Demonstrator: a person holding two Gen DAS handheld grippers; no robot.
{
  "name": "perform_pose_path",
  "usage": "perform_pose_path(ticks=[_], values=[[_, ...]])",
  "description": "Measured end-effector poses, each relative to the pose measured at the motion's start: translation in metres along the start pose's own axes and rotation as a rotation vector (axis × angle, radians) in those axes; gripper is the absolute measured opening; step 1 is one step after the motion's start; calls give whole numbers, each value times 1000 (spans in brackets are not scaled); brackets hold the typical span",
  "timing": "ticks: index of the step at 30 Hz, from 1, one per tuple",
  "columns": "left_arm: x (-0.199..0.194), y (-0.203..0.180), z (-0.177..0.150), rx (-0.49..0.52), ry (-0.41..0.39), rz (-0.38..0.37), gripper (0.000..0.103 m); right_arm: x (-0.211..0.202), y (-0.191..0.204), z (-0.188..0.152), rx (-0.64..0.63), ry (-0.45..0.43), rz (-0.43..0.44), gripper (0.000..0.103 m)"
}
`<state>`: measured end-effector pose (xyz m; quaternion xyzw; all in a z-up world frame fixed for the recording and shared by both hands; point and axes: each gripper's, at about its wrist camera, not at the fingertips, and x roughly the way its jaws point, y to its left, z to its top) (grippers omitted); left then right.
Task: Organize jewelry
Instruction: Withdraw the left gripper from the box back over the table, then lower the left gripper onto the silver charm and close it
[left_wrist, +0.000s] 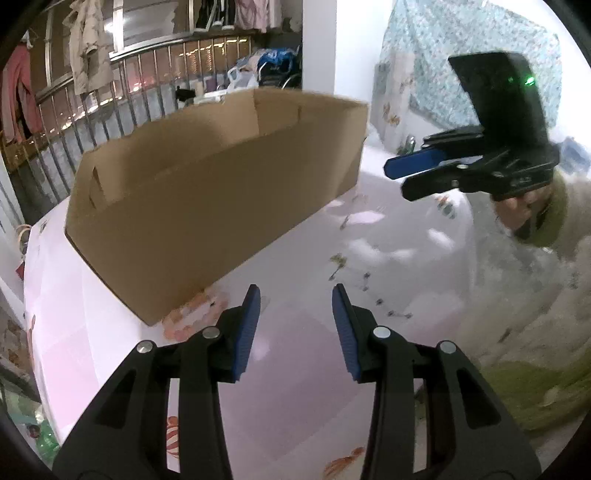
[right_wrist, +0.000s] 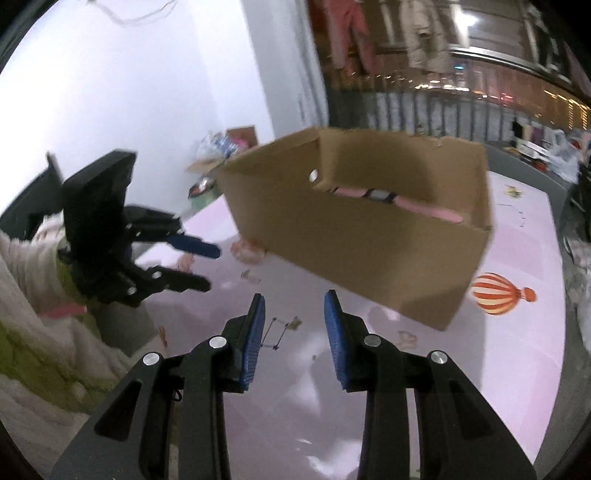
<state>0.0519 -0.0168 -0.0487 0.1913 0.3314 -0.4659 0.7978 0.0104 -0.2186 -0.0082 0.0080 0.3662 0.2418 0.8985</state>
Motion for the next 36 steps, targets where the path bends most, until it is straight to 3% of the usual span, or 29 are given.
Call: perform_pose_path(ticks=[6, 11, 21, 36], values=[[13, 13, -5, -24, 28, 36, 36, 23, 9, -1, -51, 63, 26, 27], [22, 22, -7, -54, 47, 35, 28, 33, 6, 0, -36, 73, 35, 24], [36, 27, -6, -74, 68, 22, 23, 37, 6, -1, -28, 85, 30, 21], [43, 16, 0, -15, 67, 45, 15, 43, 10, -3, -16, 88, 22, 20]])
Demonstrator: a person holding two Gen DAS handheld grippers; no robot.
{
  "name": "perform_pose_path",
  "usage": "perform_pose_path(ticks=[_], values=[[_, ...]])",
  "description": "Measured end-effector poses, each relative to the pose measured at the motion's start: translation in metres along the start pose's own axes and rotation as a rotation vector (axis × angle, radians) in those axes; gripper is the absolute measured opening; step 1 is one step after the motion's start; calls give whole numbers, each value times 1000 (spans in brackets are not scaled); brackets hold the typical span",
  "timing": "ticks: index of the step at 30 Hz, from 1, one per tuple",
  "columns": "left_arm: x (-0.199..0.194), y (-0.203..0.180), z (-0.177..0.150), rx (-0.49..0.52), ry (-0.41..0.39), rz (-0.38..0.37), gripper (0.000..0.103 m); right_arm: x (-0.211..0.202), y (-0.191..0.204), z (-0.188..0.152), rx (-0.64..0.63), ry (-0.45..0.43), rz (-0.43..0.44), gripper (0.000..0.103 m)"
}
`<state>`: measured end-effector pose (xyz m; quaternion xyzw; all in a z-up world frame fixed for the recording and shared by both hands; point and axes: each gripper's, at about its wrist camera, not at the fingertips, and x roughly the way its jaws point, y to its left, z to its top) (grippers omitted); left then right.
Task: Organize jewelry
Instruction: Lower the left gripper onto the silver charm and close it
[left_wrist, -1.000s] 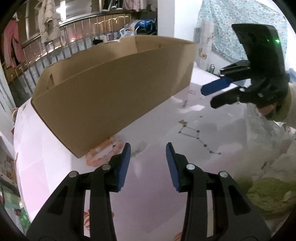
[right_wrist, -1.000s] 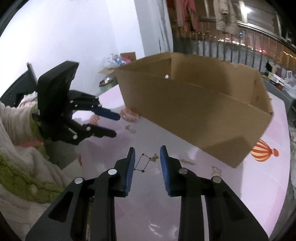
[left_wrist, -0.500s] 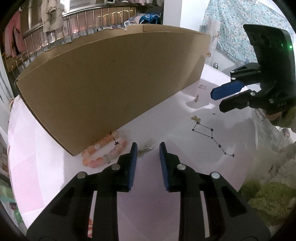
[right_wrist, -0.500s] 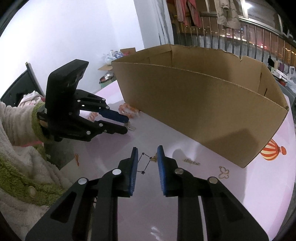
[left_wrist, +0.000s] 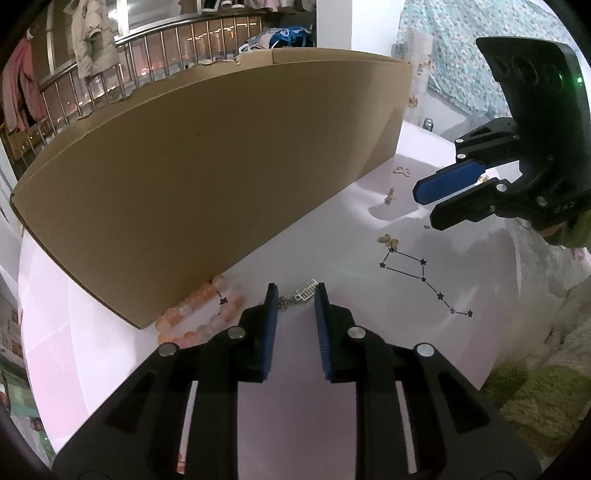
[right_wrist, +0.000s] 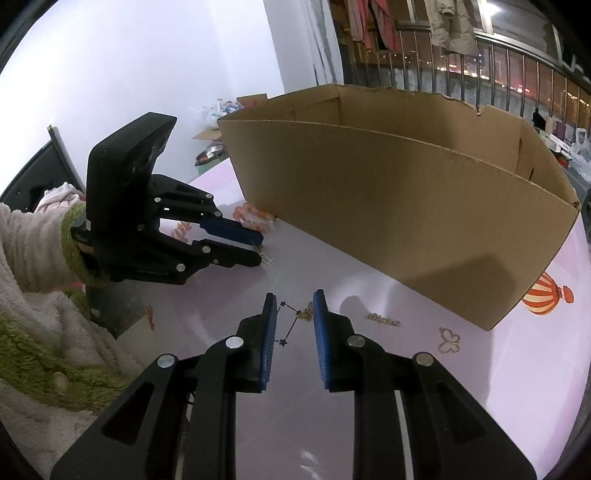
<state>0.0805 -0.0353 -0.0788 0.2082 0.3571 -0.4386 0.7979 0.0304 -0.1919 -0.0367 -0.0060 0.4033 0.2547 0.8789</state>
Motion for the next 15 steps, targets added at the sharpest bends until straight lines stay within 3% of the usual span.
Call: perform_pose_path(ticks=[5, 15], values=[[0, 1, 0, 5, -1, 1, 3, 3, 1, 0, -4, 10, -3, 20], [0, -3, 0, 26, 2, 4, 0, 16, 5, 5, -28, 29, -17, 20]])
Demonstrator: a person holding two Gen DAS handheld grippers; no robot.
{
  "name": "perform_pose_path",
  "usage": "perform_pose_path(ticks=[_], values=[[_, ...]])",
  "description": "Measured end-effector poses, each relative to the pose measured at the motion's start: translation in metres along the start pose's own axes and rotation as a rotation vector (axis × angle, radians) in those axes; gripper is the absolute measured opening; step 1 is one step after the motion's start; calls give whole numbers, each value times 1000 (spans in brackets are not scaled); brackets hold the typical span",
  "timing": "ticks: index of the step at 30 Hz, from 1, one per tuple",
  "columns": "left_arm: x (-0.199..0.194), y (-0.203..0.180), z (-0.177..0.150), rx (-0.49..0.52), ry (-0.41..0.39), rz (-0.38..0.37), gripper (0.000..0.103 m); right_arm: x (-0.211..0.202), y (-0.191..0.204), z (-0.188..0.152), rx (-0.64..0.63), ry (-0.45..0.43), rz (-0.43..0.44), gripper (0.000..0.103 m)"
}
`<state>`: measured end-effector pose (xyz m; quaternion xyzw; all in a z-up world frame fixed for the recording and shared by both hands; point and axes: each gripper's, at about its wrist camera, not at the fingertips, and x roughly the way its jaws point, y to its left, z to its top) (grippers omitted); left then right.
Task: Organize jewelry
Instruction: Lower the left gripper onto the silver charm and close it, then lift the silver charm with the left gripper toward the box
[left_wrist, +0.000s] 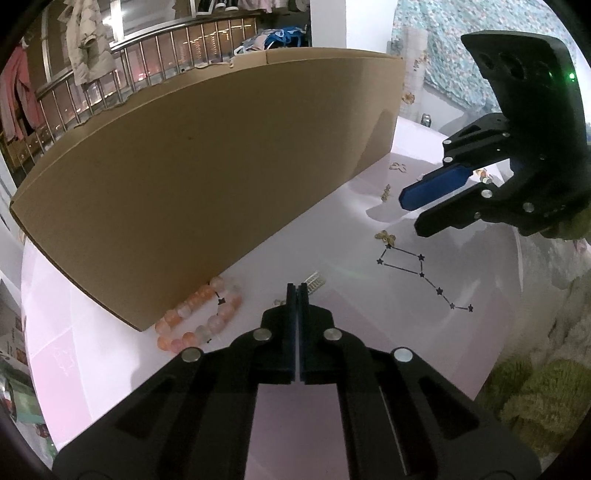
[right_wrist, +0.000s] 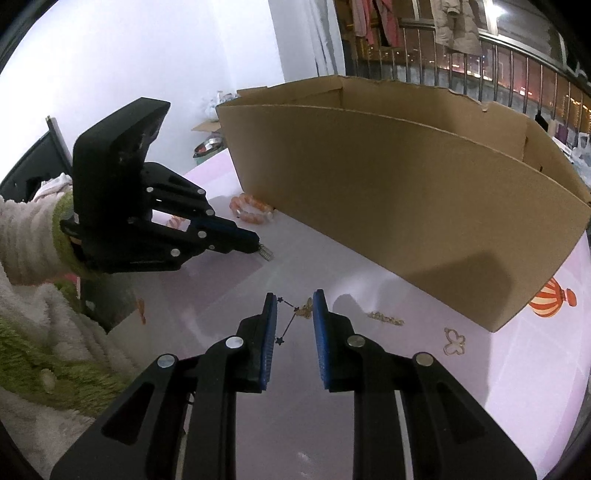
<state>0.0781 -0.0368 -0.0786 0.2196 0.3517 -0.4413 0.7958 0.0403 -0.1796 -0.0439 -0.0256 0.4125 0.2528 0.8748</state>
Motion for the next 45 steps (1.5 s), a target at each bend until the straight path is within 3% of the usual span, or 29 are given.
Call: perform_pose_path(ticks=[19, 45], values=[[-1, 1, -3, -8, -5, -7, 0, 21, 8, 2, -89, 78, -35, 15], [-4, 1, -6, -17, -10, -10, 0, 19, -2, 12, -154, 157, 15, 12]])
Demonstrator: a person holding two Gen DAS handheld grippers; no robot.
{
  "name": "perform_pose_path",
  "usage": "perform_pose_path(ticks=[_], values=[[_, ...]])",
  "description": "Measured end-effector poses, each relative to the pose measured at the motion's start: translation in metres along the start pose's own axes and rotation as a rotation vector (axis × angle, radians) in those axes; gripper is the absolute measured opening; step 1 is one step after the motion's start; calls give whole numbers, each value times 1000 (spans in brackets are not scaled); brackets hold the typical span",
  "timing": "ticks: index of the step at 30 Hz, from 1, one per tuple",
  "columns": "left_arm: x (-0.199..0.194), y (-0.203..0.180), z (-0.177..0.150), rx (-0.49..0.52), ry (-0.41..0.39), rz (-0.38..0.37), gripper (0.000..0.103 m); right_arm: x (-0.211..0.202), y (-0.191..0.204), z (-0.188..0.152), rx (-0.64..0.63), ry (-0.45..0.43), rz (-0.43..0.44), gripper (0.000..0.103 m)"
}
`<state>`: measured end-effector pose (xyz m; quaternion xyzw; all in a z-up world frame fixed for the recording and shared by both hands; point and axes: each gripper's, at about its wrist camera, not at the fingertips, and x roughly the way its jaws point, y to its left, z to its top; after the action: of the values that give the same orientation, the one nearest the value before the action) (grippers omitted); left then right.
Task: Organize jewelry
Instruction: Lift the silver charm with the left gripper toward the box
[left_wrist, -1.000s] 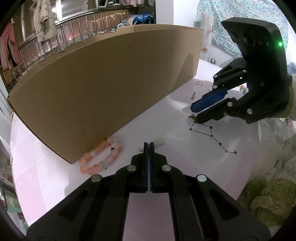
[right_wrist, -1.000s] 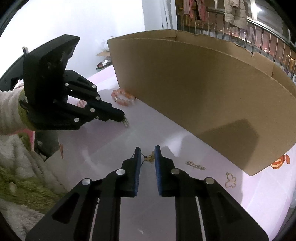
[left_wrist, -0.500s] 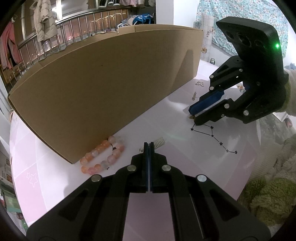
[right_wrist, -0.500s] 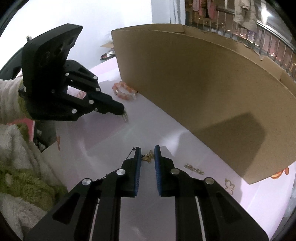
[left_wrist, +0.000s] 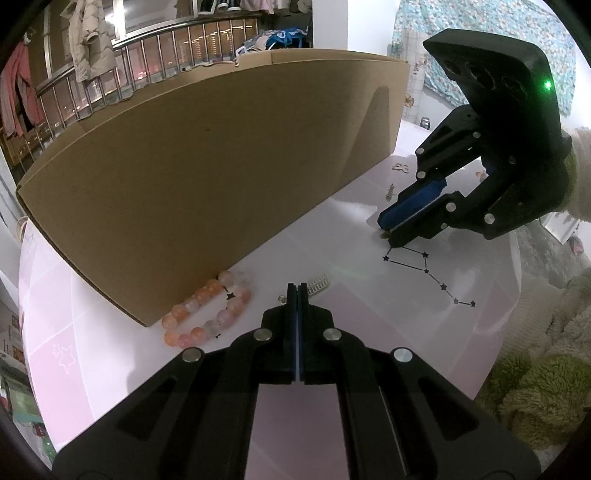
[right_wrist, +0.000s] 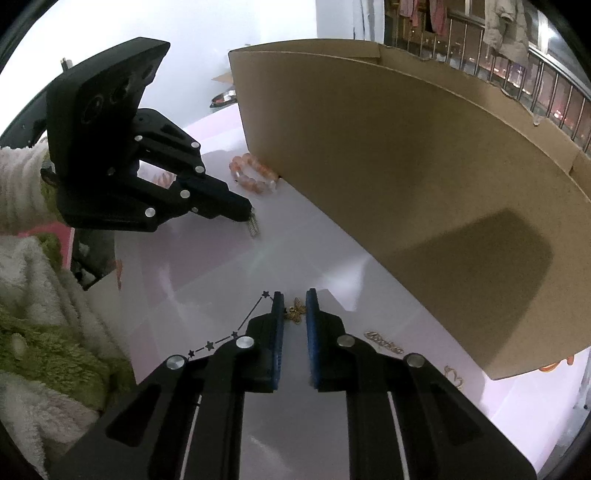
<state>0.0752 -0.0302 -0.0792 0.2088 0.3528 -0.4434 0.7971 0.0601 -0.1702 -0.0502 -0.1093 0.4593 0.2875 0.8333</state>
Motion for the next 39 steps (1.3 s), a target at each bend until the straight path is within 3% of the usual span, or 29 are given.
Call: perform_pose_path(ticks=[21, 39], values=[[-3, -1, 0, -2, -9, -5, 0, -4, 0, 0, 24, -30, -23, 12], [-26, -10, 13, 28, -61, 14, 0, -37, 8, -4, 17, -111, -66, 12]])
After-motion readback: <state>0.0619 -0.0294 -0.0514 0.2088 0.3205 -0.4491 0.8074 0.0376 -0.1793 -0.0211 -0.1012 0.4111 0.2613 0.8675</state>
